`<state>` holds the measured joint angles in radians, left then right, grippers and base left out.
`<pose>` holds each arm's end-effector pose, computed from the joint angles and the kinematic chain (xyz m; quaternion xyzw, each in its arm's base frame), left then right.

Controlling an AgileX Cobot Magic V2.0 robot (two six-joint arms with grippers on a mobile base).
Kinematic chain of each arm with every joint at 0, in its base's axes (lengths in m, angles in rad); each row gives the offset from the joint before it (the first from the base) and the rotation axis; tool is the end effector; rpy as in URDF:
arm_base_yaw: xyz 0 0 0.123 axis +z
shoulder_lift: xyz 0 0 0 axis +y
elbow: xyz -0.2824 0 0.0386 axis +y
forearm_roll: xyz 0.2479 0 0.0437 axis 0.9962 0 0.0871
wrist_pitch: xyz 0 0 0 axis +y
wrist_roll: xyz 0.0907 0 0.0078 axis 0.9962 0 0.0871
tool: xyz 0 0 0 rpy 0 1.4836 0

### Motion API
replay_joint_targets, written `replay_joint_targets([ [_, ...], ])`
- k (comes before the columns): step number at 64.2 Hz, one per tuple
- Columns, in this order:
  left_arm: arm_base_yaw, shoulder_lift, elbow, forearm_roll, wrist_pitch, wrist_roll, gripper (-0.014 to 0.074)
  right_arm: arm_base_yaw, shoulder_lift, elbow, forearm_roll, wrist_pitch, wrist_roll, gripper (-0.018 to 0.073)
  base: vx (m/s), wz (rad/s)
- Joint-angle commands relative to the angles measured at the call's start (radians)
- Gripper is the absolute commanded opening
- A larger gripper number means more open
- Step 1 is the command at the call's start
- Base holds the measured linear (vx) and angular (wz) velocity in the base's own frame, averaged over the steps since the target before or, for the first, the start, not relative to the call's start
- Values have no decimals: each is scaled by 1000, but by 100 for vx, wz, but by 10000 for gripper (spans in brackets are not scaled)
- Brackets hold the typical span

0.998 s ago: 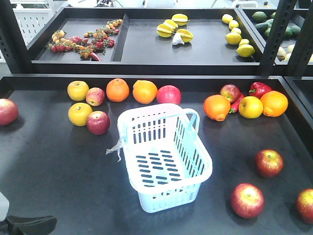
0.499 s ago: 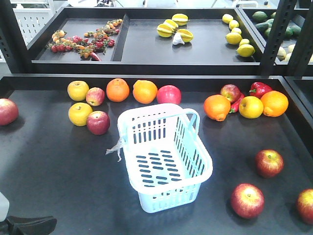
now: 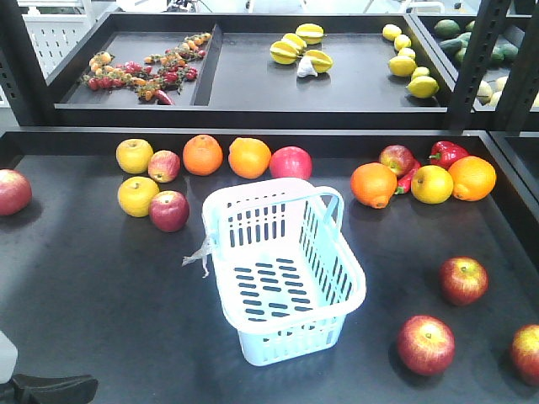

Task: Pick three apples into basket with both arms
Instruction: 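Reach the right gripper down to the red apple nearest the robot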

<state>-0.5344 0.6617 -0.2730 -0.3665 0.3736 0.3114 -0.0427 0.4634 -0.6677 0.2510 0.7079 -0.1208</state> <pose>0.0959 -0.0707 0.2186 0.2505 0.8592 -0.1800 0.4083 0.0817 0.0112 0.3417 0.0028 0.8321 0.0755 0.5494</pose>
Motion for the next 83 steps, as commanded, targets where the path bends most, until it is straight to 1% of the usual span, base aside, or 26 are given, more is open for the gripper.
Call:
replay_joint_targets([
  [1, -2, -1, -23, -18, -48, -10, -8, -4, 76, -29, 35, -70, -84, 522, 0, 0],
  [2, -2, -1, -23, -18, -48, -10, -8, -4, 83, -28, 34, -70, -85, 535, 0, 0],
  [4, -2, -1, -23, -18, -48, -10, -8, -4, 100, -24, 34, -78, -88, 608, 0, 0],
  [7, -2, -1, -23, -18, -46, -10, -8, -4, 124, -24, 35, -81, -87, 661, 0, 0],
  [8, -2, -1, -23, -18, -45, -10, -8, -4, 135, -24, 35, -81, -87, 695, 0, 0],
  [11, -2, -1, -23, -18, -43, -10, -8, -4, 158, -24, 33, -80, -88, 730, 0, 0],
  [18, -2, -1, -23, -18, -39, -10, -8, -4, 235, -43, 28, -51, -114, 725, 0, 0],
  [30, -2, -1, -23, -18, -40, -10, -8, -4, 425, -203, 46, 85, -162, 704, 0, 0],
  [35, -2, -1, -23, -18, -40, -10, -8, -4, 505, -267, 76, 141, -194, 699, 0, 0],
  [42, -2, -1, -23, -18, -40, -10, -8, -4, 650, -336, 155, 205, -260, 694, 0, 0],
  [45, -2, -1, -23, -18, -40, -10, -8, -4, 698, -351, 172, 216, -270, 692, 0, 0],
  [57, -2, -1, -23, -18, -40, -10, -8, 3, 903, -366, 170, 227, -270, 686, 0, 0],
  [63, -2, -1, -23, -18, -40, -10, -8, 39, 996, -366, 127, 202, -262, 683, 0, 0],
  [66, -2, -1, -23, -18, -40, -10, -8, 60, 1029, -366, 94, 183, -240, 680, 0, 0],
  [68, -2, -1, -23, -18, -40, -10, -8, 70, 1054, -366, 61, 168, -207, 679, 0, 0],
  [71, -2, -1, -23, -18, -40, -10, -8, 79, 1084, -366, 17, 149, -155, 677, 0, 0],
  [76, -2, -1, -23, -18, -39, -10, -8, 84, 1124, -366, -37, 122, -98, 674, 0, 0],
  [83, -2, -1, -23, -18, -40, -10, -8, 84, 1187, -389, -62, 113, -80, 671, 0, 0],
])
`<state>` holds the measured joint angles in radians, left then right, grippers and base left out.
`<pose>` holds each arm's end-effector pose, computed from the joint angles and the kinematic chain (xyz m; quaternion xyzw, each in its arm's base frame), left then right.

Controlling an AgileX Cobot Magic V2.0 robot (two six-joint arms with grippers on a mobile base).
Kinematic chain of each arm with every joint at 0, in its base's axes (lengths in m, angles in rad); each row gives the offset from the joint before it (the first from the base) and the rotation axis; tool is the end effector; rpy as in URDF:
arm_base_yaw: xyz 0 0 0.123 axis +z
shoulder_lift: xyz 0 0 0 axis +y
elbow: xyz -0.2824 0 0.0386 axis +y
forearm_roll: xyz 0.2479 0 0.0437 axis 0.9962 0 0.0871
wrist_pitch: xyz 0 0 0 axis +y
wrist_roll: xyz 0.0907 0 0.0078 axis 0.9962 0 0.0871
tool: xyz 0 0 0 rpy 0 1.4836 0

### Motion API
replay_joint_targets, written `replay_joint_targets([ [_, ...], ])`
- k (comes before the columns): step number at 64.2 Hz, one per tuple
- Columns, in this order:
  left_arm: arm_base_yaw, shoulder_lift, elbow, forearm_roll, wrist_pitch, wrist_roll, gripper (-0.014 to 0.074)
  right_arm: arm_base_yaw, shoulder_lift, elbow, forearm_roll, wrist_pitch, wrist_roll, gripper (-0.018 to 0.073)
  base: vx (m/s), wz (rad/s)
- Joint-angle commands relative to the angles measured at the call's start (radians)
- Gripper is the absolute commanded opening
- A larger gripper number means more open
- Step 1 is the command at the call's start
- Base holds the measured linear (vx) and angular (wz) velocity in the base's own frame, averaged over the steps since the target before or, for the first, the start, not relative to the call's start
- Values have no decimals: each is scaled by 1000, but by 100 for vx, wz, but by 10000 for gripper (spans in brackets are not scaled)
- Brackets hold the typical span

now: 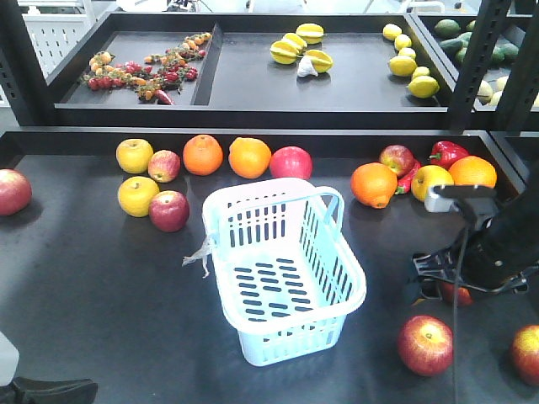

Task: Pick three apples into basket with both arms
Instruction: 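Reach the right gripper down to the red apple nearest the robot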

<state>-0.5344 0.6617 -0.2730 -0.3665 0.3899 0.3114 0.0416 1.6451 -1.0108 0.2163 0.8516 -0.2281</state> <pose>0.0949 -0.0706 0.2175 0.2530 0.8618 -0.1802 0.4010 0.3005 0.0272 0.2017 -0.0699 0.9901 0.0787 0.0932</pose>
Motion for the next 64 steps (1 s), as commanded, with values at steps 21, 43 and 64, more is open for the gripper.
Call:
replay_joint_targets([
  [21, -2, -1, -23, -18, -56, -10, -8, 20, 175, -158, -43, 55, 78, 664, 0, 0],
  [43, -2, -1, -23, -18, -56, -10, -8, 20, 306, -159, -83, 59, 126, 652, 0, 0],
  [64, -2, -1, -23, -18, -56, -10, -8, 20, 373, -159, -81, 40, 138, 628, 0, 0],
])
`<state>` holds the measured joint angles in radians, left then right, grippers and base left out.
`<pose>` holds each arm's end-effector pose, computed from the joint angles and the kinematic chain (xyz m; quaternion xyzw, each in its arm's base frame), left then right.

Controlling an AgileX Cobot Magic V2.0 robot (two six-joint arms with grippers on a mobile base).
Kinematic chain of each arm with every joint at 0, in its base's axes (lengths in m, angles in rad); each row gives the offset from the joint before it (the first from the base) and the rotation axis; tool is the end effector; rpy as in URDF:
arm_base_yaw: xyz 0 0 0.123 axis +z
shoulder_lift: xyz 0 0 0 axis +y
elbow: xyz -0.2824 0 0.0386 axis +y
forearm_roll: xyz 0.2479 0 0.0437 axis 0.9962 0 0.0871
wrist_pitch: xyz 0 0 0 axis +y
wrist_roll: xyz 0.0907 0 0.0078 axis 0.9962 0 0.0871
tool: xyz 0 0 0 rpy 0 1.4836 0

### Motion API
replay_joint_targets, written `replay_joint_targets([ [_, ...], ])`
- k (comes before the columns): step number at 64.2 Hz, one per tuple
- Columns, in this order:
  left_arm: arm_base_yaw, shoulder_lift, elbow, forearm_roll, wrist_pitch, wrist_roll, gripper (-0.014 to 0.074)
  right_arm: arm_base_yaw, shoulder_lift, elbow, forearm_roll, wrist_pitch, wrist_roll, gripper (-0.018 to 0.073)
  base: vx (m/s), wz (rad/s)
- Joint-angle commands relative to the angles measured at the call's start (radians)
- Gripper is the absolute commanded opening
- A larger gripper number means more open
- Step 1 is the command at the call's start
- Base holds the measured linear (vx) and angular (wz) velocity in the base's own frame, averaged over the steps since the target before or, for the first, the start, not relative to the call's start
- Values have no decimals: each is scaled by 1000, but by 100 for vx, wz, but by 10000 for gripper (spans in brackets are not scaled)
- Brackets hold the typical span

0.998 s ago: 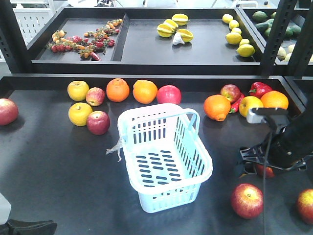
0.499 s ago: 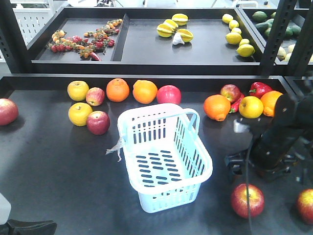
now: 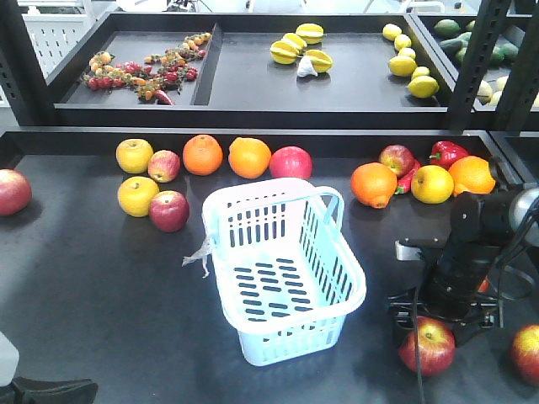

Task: Pick three apples into basket with both arms
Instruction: 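Reach the right gripper down to the red apple nearest the robot, then close the right gripper on the red apple and lift it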

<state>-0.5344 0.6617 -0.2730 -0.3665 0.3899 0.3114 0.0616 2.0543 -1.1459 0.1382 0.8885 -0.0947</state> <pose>0.0949 -0.0706 0.2175 0.2530 0.8618 -0.1802 0.4010 0.3389 0.0307 0.0968 0.0307 -0.9959 -0.0516 0.0684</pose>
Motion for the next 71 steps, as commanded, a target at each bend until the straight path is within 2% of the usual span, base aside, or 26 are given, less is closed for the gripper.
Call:
replay_joint_targets([
  [1, -2, -1, -23, -18, -56, -10, -8, 0, -34, -24, -3, 3, 7, 623, 0, 0],
  [14, -2, -1, -23, -18, -56, -10, -8, 0, -32, -24, 0, 8, 22, 475, 0, 0],
  [25, -2, -1, -23, -18, -56, -10, -8, -2, -57, -26, -3, 48, 12, 270, 0, 0],
  [35, -2, -1, -23, -18, -56, -10, -8, -5, -162, -26, -4, 76, -24, 92, 0, 0],
  [44, -2, -1, -23, -18, -56, -10, -8, -4, -320, -26, -4, 104, -33, -13, 0, 0],
  [51, -2, -1, -23, -18, -56, -10, -8, -4, -449, -26, 19, 118, -50, -10, 0, 0],
  [58, -2, -1, -23, -18, -56, -10, -8, 1, -554, -26, 123, 118, -116, -9, 0, 0],
  [66, -2, -1, -23, -18, -56, -10, -8, 9, -607, -26, 365, 116, -246, -7, 0, 0],
  [71, -2, -1, -23, -18, -56, -10, -8, 55, -599, -26, 495, 99, -335, -4, 0, 0],
])
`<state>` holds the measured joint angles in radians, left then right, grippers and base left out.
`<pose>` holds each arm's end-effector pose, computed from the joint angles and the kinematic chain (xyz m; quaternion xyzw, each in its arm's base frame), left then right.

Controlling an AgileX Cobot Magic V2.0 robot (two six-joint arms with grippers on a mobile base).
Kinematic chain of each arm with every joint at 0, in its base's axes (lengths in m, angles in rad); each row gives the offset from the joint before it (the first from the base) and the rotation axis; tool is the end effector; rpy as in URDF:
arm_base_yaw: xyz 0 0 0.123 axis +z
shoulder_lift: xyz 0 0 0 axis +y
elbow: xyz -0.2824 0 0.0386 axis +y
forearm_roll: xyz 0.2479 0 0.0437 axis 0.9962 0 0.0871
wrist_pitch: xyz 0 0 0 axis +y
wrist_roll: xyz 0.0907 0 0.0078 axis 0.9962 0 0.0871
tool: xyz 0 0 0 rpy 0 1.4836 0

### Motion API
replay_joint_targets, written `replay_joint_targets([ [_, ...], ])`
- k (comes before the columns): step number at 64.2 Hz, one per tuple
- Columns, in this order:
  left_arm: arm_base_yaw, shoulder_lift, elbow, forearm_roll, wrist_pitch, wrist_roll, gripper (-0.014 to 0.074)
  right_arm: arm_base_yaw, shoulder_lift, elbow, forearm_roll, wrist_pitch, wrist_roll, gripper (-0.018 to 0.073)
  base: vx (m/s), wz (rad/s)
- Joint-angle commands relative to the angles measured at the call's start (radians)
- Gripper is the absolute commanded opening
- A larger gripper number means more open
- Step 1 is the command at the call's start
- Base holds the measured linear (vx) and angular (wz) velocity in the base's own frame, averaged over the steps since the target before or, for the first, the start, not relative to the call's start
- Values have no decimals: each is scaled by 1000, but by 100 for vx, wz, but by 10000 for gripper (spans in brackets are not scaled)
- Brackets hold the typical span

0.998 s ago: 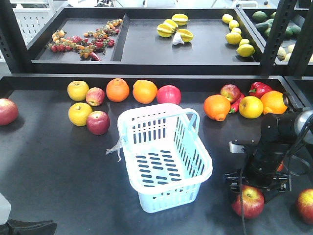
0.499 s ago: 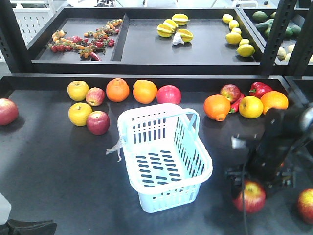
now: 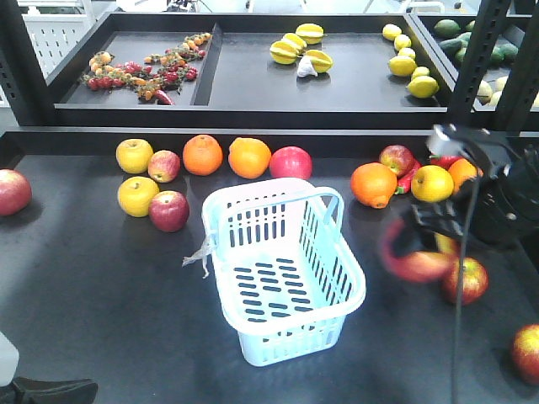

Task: Pick three apples into basket with both arms
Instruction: 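Close the right gripper on the red apple and lift it, then move the apple over the basket and release it with the right gripper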

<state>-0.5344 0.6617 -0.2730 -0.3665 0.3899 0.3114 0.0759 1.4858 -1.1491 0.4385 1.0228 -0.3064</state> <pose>0.0949 -0.0706 0.2175 0.2530 0.8618 -0.1802 0.4010 0.2880 0.0550 0.2871 -0.1005 0.9637 0.1824 0.1672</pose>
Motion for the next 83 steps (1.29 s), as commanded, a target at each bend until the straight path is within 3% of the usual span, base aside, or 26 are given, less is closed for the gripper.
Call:
replay_joint_targets([
  [1, -2, -1, -23, -18, -56, -10, -8, 53, -28, -23, 212, -42, -144, -4, 0, 0],
  [8, -2, -1, -23, -18, -56, -10, -8, 161, 9, -23, 285, -143, -174, -4, 0, 0],
  [20, -2, -1, -23, -18, -56, -10, -8, 279, 136, -23, 268, -330, -180, -4, 0, 0],
  [30, -2, -1, -23, -18, -56, -10, -8, 297, 228, -23, 278, -423, -245, -1, 0, 0],
  [41, -2, -1, -23, -18, -56, -10, -8, 297, 264, -23, 281, -432, -253, 42, 0, 0],
  [51, -2, -1, -23, -19, -56, -10, -8, 297, 264, -23, 282, -435, -265, 210, 0, 0],
  [68, -2, -1, -23, -19, -56, -11, -8, 297, 264, -23, 279, -433, -265, 638, 0, 0],
  [75, -2, -1, -23, -19, -55, -11, -8, 297, 264, -23, 279, -433, -265, 713, 0, 0],
  [83, -2, -1, -23, -19, -54, -11, -8, 297, 264, -23, 277, -433, -265, 720, 0, 0],
])
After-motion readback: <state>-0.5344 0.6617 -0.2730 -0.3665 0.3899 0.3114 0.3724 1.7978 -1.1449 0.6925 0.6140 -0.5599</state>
